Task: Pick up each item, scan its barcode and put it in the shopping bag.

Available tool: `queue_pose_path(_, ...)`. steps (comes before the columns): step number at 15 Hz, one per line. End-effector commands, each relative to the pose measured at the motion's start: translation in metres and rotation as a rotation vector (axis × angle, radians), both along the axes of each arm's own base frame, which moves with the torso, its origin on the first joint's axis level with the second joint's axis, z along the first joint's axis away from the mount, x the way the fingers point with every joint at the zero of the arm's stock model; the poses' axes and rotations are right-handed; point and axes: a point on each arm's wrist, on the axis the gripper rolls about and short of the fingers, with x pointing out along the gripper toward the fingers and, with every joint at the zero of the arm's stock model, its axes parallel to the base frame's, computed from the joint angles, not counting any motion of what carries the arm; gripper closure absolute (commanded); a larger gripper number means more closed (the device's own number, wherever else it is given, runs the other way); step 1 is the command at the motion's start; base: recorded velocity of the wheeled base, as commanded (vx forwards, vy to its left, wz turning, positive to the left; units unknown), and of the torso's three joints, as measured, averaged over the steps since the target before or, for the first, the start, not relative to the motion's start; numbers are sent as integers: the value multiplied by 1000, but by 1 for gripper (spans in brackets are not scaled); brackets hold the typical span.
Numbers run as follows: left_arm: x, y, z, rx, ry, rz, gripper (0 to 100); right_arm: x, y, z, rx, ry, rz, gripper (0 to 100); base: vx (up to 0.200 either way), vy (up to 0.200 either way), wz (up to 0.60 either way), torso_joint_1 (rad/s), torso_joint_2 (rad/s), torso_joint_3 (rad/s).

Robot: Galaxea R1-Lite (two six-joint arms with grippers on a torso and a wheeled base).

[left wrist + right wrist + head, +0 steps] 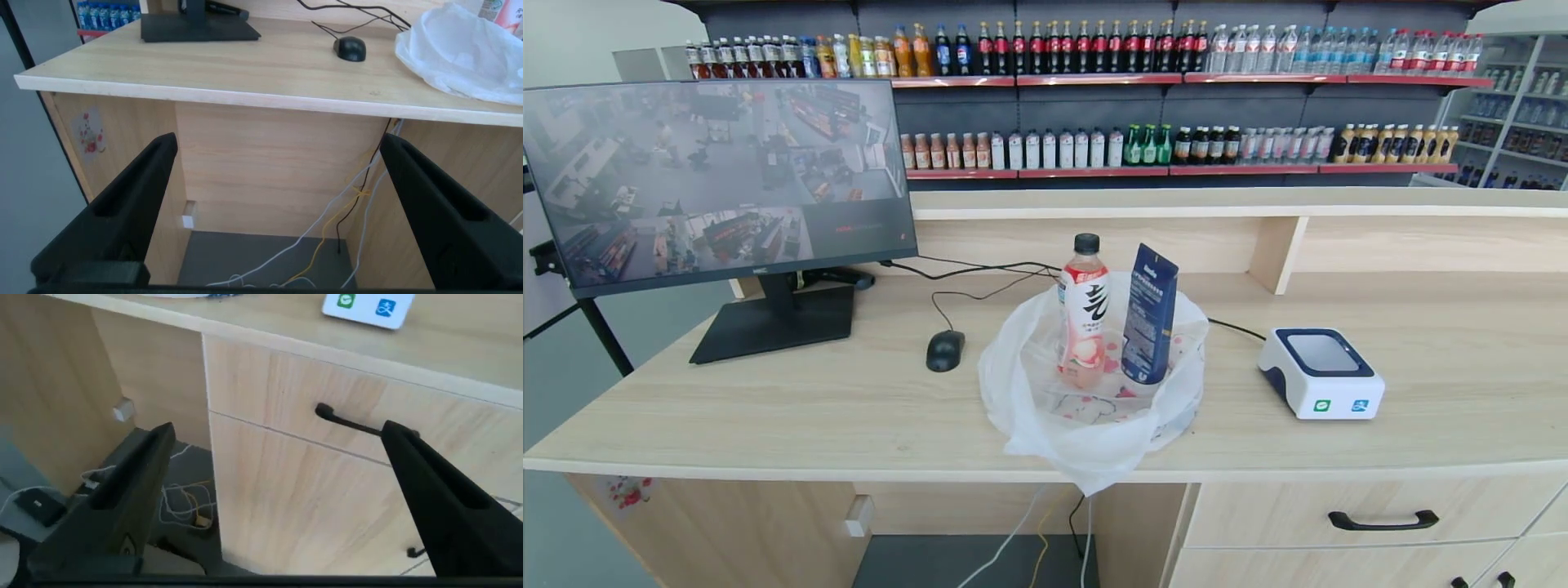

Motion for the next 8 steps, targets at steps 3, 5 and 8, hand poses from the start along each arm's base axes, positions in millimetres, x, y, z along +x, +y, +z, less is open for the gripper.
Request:
queue_pose_path(3,0,0,0,1,0,0,0,-7,3,-1,39,-70,-349,0,0,0,0,0,0,0)
queue_pose_path(5,0,0,0,1,0,0,0,-10,3,-2,89,-117,-420,0,0,0,0,0,0,0)
queue_pose_path(8,0,0,0,0,0,0,0,-9,6,-7,97,-91,-303,0,0,0,0,0,0,0)
